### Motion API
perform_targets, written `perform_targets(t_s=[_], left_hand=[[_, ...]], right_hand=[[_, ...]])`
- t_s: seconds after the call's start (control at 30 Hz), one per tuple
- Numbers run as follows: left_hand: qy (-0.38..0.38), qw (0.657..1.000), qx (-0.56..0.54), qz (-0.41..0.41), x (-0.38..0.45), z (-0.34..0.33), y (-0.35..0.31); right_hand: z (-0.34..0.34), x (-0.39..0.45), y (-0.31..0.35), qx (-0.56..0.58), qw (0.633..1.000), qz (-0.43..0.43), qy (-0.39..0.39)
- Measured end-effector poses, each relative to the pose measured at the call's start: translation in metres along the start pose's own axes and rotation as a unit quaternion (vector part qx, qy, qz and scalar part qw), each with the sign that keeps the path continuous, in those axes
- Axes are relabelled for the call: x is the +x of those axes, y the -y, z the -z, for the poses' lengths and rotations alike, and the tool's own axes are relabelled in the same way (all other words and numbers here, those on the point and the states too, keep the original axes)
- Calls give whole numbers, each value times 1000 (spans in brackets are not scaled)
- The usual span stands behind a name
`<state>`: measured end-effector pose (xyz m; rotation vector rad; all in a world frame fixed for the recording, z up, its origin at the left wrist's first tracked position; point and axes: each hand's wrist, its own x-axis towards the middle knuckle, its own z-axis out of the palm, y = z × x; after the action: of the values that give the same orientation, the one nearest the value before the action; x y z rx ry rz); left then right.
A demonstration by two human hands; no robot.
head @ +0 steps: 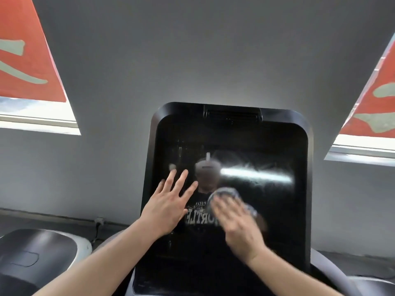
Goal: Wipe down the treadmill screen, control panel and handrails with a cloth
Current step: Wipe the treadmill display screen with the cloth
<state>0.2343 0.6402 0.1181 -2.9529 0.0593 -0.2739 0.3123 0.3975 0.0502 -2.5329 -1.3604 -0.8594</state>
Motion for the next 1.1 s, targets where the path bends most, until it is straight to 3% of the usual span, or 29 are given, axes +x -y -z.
perform_targets(t_s=[0.07, 0.13, 0.2, 0.27, 0.3, 0.33, 0.4, 0.47, 0.5, 0.57, 0.63, 0.77, 0.9, 0.93, 1.03, 1.1], left_hand=[[1, 1000, -1, -1, 0, 0, 0], [-3, 1000, -1, -4, 1, 0, 0], [1, 1000, -7, -4, 1, 0, 0], [-1, 1000, -13, -2, 0, -2, 0], [-8, 1000, -16, -1, 0, -3, 1], [-15, 1000, -21, 0, 0, -4, 2], [-21, 999, -26, -4, 1, -7, 3], [-26, 999, -25, -8, 3, -11, 5], [-29, 999, -24, -8, 4, -12, 6], [-28, 999, -23, -5, 4, -15, 6], [-21, 999, -28, -3, 4, -15, 5], [-9, 999, -33, -6, 3, -5, 5], [-11, 999, -36, 2, 3, -5, 1], [-10, 999, -36, 3, 5, -5, 0], [-11, 999, -47, 0, 7, -10, 1], [-31, 998, -47, -6, 6, -12, 4]], right_hand=[[-2, -13, 3, -10, 992, 121, 44], [15, 15, -28, -27, 989, 137, 40], [35, 58, -63, -5, 1000, 13, -2], [41, 85, -67, 34, 985, -151, -76], [33, 91, -53, 39, 978, -185, -92], [23, 91, -37, 34, 981, -172, -87], [11, 82, -22, 15, 998, -47, -44], [18, 92, -50, -9, 999, 24, -35], [25, 101, -68, -1, 999, -14, -46], [38, 118, -89, 41, 979, -170, -102], [32, 130, -69, 42, 965, -229, -124], [30, 143, -52, 15, 996, -53, -67], [38, 167, -43, 25, 980, -177, -85], [29, 171, -26, 21, 985, -158, -72], [13, 176, -11, -22, 999, 11, -21], [24, 184, -36, -28, 999, -1, -27]])
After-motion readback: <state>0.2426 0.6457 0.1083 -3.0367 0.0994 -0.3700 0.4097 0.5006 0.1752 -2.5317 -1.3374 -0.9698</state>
